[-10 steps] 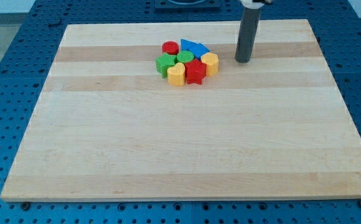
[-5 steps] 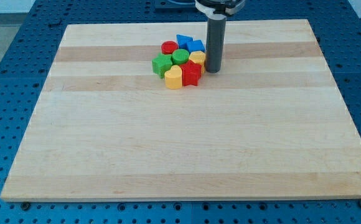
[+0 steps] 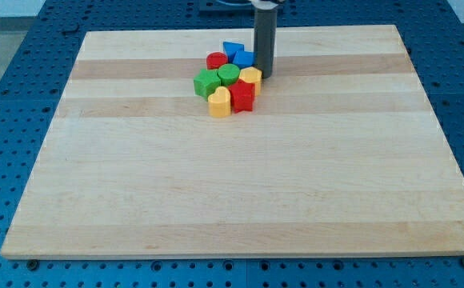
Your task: Push the yellow hexagon along with yellow heart and red star slightly down
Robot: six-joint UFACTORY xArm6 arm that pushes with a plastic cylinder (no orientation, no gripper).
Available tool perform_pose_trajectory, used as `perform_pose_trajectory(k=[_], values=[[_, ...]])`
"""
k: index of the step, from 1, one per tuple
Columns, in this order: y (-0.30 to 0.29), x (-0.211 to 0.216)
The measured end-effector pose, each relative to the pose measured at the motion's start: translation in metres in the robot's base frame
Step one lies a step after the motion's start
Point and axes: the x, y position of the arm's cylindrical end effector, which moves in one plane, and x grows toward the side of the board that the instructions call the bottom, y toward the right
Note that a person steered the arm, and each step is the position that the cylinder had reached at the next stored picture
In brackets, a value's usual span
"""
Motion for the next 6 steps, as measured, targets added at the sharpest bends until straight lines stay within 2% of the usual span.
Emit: perform_pose_trajectory(k=[3, 4, 5, 6], values=[[-0.053, 0.066], [-0.056, 0.064], [-0.045, 0.022], [-0.045, 0.003]])
